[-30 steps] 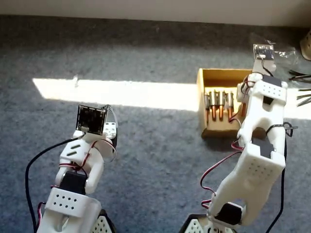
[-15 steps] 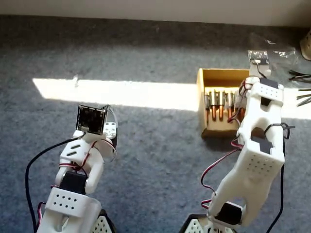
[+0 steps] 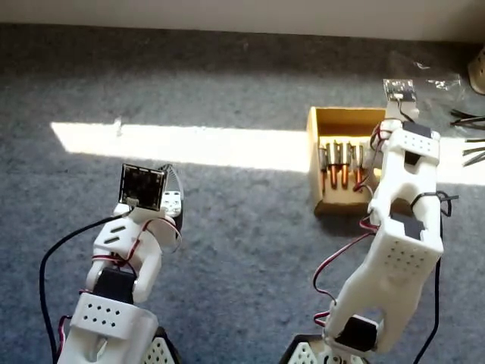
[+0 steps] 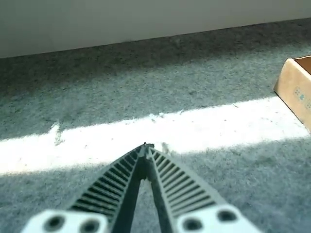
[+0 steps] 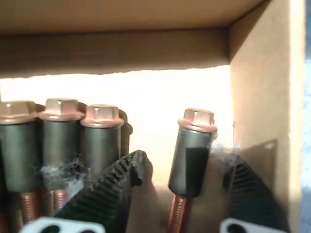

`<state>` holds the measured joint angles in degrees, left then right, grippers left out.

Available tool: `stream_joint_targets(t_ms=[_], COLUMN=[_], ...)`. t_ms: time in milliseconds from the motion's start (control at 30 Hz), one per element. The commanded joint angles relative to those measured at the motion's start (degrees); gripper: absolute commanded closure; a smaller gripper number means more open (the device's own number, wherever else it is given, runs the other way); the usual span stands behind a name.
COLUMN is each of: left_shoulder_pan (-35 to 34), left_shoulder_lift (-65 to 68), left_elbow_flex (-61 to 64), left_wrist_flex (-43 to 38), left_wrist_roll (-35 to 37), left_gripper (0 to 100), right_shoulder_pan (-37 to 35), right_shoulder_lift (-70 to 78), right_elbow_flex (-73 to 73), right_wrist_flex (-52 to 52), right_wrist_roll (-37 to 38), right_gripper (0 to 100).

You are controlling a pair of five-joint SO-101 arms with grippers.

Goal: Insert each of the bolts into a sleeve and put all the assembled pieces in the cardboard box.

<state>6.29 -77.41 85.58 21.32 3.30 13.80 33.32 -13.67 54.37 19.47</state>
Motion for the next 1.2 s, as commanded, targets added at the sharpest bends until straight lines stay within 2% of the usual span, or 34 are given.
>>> stream_joint_targets(t_ms=[0, 267, 400, 567, 900, 1067, 1167], left_shoulder_pan=[-0.40, -0.66, -0.75, -1.27, -7.87, -12.00, -14.99], left_shoulder_lift=[-0.57, -0.57, -0.57, -0.57, -0.57, -0.13, -0.13], left_elbow_flex=[-0.22, 3.56, 3.47, 2.95, 0.66, -3.74, -5.49], left_wrist_flex=[-1.93, -9.93, -10.11, -10.11, -10.02, -4.57, -2.29], left_wrist_roll=[-0.44, -0.35, -0.44, -0.44, 0.00, 0.18, 3.43], left_gripper=[99, 99, 99, 99, 99, 99, 99], right_shoulder_pan=[0.40, -1.71, -3.21, -6.37, -15.96, -21.49, -23.69], right_shoulder_lift=[-1.27, -9.71, -17.10, -25.98, -42.95, -50.59, -54.11], right_elbow_flex=[-3.21, -4.18, -3.74, -3.74, -3.56, -3.56, -3.56], right_wrist_flex=[0.22, 5.23, 6.81, 14.02, 24.40, 28.53, 30.81], right_wrist_roll=[0.70, 0.26, 0.26, -3.08, -5.36, -5.36, -5.36], right_gripper=[74.1, 74.1, 74.1, 74.2, 74.5, 86.4, 91.6])
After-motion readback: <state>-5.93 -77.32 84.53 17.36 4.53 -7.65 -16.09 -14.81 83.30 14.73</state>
